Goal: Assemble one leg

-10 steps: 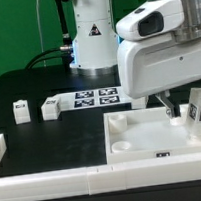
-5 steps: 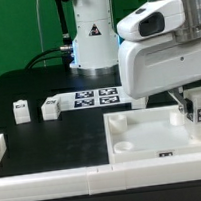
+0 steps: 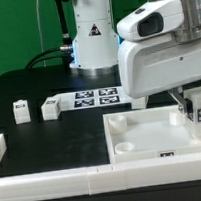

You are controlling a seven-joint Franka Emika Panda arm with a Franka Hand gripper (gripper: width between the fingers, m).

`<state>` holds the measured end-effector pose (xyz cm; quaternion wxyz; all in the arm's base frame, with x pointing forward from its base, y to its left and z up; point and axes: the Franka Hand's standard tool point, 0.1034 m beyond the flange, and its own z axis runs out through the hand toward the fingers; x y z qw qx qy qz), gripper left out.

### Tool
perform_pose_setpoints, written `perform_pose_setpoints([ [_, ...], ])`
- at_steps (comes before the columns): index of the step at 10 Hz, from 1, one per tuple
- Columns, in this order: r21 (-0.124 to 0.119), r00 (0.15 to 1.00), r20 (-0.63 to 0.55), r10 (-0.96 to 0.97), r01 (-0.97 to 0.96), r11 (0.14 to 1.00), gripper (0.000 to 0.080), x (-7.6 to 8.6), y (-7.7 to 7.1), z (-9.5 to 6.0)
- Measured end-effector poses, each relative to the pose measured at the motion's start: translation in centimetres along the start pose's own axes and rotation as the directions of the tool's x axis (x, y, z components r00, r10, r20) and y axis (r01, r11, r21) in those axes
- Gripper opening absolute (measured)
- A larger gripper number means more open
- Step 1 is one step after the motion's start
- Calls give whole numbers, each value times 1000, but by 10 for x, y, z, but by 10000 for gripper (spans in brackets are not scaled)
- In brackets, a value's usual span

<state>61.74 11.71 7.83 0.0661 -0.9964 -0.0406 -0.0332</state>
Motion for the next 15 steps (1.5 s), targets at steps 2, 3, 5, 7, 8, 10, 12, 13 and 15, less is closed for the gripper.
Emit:
perform_pose_setpoints([
  [2,7,967,-18,254,-254,967,294,1,0,0],
  [3,8,921,-22,390,-390,921,294,1,2,0],
  [5,10,798,-23,603,-602,798,294,1,3,0],
  [7,9,612,-32,790,-791,612,294,1,2,1],
  [8,8,534,-41,844,-845,535,294,1,1,2],
  [10,15,384,-39,923,-923,384,294,2,1,1],
  [12,19,321,-25,947,-947,321,294,1,1,1],
  [13,19,353,-23,935,-935,353,351,1,1,2],
  [15,18,366,-22,930,-930,367,533,1,-1,2],
])
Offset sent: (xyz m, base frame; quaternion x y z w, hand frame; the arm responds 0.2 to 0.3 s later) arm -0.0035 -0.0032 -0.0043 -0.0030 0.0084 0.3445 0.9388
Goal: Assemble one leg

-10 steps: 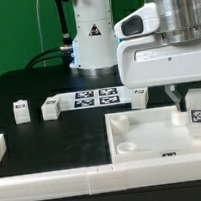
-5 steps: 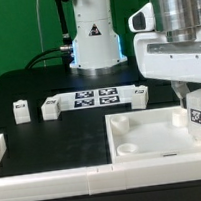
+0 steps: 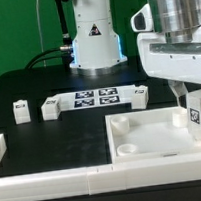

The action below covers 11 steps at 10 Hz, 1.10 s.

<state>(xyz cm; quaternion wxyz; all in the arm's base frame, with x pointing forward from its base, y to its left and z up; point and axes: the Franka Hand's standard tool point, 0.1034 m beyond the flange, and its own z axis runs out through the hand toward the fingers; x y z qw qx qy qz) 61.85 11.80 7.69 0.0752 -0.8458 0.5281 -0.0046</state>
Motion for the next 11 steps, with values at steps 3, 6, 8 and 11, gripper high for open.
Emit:
perform_pose_setpoints([
  [3,-6,913,13,-408,408,913,642,-6,0,-1],
  [6,-7,681,33,-731,732,682,649,-5,5,1],
  [8,-9,490,48,-870,872,490,649,-6,8,4],
  [11,-12,294,72,-953,956,294,649,-7,9,3],
])
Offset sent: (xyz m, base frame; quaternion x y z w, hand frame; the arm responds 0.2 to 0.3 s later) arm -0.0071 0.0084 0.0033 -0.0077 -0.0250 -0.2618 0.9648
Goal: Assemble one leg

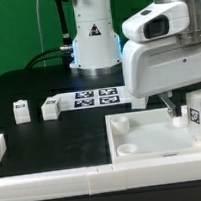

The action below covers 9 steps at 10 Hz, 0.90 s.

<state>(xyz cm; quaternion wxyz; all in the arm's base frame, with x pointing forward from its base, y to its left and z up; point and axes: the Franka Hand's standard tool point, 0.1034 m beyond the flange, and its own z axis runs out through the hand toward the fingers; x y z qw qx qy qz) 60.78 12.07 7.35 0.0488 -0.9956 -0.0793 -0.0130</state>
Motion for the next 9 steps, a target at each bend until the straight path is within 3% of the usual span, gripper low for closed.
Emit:
perform_pose_setpoints([
  [1,0,1000,0,1,-1,1000,649,0,0,0],
  [4,-2,1000,0,3,-3,1000,290,0,2,0],
  [7,-1,999,0,44,-44,999,290,0,3,0],
  [9,7,946,-16,323,-323,946,290,1,5,0],
])
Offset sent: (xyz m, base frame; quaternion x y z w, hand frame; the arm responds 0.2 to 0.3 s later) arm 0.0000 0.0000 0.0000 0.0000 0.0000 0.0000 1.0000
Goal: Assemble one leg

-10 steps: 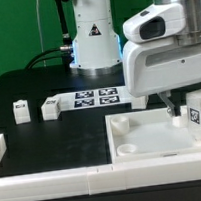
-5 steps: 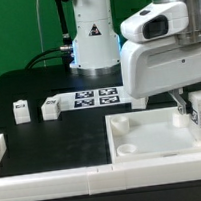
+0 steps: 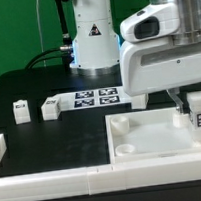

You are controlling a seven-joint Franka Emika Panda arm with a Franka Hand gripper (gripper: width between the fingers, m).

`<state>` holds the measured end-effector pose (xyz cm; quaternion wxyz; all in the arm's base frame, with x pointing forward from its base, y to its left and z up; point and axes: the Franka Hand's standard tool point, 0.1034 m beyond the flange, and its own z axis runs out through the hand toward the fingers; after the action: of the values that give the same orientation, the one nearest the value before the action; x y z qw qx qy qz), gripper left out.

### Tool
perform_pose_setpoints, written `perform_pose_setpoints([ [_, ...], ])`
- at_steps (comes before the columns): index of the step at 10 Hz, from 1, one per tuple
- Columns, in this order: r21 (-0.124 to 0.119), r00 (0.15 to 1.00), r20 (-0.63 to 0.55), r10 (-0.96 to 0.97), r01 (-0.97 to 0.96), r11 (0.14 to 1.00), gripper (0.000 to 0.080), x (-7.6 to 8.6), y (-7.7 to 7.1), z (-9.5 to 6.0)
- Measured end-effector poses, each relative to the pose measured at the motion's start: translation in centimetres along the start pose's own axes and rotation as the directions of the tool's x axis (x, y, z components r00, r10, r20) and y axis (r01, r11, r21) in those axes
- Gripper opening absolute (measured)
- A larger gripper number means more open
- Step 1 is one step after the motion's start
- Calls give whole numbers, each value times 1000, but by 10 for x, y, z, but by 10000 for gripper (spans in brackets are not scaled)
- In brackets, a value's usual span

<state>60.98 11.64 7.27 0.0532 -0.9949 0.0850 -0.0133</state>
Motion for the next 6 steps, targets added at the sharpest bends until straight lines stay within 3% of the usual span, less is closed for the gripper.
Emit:
perform_pose_setpoints([
  [3,3,897,1,442,-442,897,290,-2,-6,1],
  [5,2,779,3,627,-627,779,290,-4,-11,2],
  [6,4,678,4,735,-735,678,290,-5,-15,3],
])
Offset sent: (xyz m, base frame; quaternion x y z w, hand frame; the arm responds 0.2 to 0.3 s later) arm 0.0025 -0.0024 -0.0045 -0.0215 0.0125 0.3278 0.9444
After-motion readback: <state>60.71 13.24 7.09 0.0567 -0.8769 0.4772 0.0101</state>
